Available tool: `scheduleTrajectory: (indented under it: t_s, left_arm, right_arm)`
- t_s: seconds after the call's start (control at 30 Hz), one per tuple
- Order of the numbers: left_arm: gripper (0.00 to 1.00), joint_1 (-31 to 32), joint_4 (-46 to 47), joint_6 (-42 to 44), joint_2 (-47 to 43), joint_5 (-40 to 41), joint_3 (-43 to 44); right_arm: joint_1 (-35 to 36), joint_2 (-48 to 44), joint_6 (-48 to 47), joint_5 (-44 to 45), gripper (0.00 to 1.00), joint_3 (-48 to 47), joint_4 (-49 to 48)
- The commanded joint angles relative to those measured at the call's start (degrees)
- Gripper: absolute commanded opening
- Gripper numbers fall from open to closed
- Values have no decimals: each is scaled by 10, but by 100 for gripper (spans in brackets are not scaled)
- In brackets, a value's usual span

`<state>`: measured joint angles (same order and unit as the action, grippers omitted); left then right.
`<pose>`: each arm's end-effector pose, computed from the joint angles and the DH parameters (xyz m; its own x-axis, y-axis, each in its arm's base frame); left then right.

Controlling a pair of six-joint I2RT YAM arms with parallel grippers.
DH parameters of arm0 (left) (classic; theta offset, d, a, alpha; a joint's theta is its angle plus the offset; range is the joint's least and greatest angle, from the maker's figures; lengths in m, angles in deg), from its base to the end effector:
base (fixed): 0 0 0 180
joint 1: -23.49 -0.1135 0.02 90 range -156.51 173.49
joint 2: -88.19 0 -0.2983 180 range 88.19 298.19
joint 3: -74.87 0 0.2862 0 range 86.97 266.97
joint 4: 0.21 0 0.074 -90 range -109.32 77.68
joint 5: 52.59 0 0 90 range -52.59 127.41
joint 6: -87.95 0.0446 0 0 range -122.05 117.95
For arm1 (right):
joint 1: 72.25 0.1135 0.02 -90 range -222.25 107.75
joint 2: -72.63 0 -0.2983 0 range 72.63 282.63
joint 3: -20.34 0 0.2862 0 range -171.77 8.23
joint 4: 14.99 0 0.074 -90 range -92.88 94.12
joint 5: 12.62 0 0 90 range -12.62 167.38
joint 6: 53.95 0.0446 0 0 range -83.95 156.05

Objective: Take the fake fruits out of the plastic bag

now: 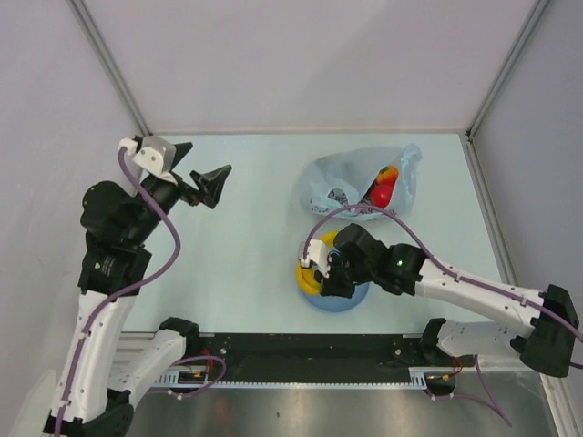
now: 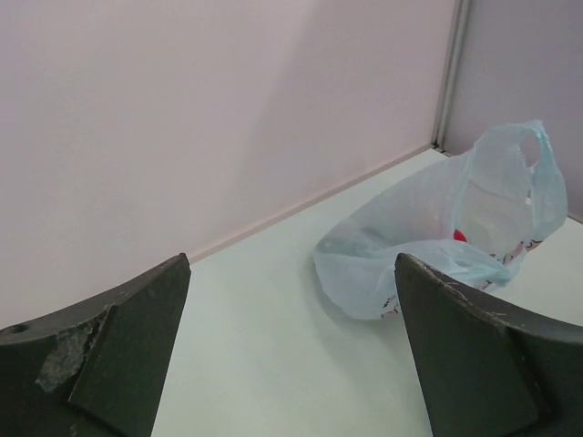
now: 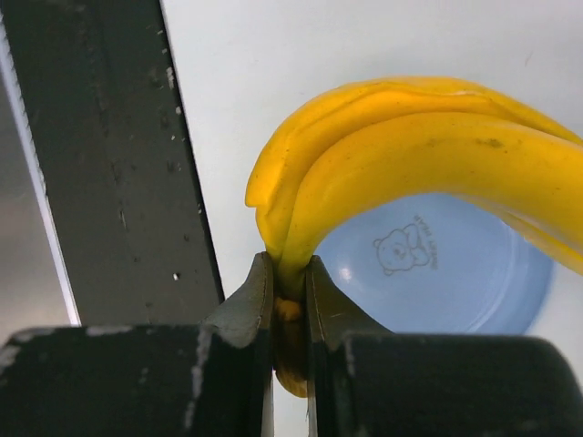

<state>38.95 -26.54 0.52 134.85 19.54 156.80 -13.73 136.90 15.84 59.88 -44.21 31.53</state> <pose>0.1544 -0.0569 0.5138 0.1741 -0.0039 -0.9847 0.5386 0.8375 0.0919 0.1229 0.2264 0.2995 -0.0354 -0.6888 -0.7241 -0.9955 0.0881 -0.0351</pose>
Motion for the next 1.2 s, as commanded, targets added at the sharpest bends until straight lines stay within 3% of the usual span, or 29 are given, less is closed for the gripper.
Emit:
scheduleTrajectory:
  t_s: [0.0,0.1,0.33,0.43,0.57,1.17]
  left_arm:
    - [100,-67,-9,-43,-12,-29,-36]
    - [100,-89,-5,-63,-29,-39,-62]
    - [100,-116,-8,-98,-40,-59,-87]
    - [100,-124,3,-114,-42,-67,-101]
    - [99,-145,20,-141,-40,-78,-121]
    - [99,-153,43,-175,-34,-94,-135]
  right_arm:
    - [11,20,169,76,0,16,-109]
    - [6,36,182,52,0,57,-166]
    - [11,63,99,62,0,124,-277]
    - [-11,74,54,67,0,126,-278]
    - [-47,87,59,35,0,129,-276]
    - [0,79,41,30,0,172,-292]
